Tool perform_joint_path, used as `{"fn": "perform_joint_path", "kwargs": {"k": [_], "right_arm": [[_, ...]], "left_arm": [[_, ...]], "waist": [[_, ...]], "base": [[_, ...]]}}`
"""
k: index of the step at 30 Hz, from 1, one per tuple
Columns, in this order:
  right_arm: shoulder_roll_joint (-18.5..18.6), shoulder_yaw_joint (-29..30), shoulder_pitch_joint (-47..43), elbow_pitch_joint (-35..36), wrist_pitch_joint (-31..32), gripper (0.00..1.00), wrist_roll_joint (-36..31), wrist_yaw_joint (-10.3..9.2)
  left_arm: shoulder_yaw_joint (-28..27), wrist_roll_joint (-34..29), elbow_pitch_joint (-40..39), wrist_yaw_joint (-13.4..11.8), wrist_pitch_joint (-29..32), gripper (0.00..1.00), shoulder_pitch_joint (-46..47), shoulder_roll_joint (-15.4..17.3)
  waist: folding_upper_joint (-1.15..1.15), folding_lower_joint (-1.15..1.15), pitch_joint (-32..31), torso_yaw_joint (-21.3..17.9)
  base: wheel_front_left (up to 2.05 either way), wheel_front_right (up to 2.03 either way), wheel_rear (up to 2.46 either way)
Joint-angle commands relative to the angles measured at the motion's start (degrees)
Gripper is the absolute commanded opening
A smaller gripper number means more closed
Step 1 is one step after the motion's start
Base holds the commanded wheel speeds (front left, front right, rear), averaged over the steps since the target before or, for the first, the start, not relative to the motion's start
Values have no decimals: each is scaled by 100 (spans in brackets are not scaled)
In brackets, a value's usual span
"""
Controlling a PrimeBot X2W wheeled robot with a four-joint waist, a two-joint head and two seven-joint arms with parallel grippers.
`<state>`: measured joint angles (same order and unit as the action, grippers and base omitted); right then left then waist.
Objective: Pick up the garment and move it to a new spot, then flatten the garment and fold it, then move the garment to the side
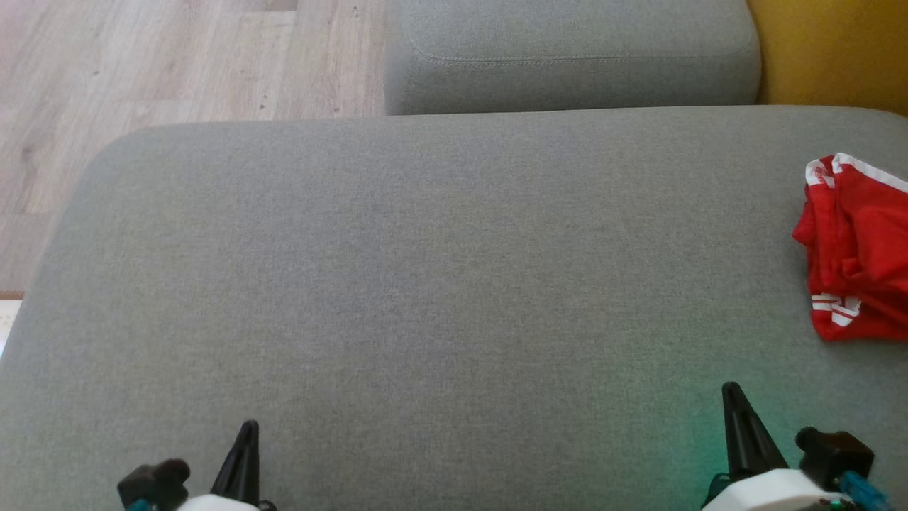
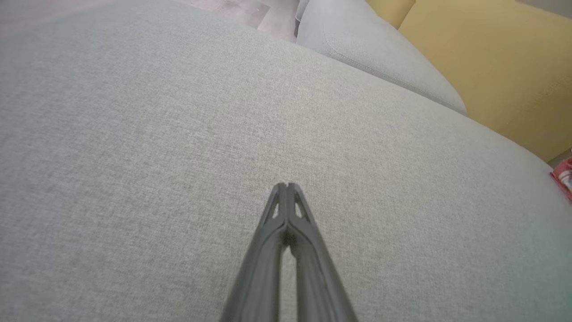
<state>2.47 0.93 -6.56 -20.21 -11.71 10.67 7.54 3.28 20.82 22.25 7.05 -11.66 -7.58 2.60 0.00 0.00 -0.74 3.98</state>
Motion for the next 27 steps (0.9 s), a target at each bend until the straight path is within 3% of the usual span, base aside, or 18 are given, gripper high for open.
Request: {"fn": "perform_joint_path", "kwargs": {"k": [1, 27], "right_arm": [[8, 47, 240, 215, 32, 0, 220, -1], [16, 168, 485, 314, 458, 0, 2116, -2]], "left_arm": [[-69, 181, -215, 5, 27, 0, 306, 11], [-285, 1844, -360, 14, 453, 0, 561, 15]], "waist": [[0, 0, 1, -6], [0, 0, 23, -100]], "base": [[0, 0, 0], [0, 0, 0]]}}
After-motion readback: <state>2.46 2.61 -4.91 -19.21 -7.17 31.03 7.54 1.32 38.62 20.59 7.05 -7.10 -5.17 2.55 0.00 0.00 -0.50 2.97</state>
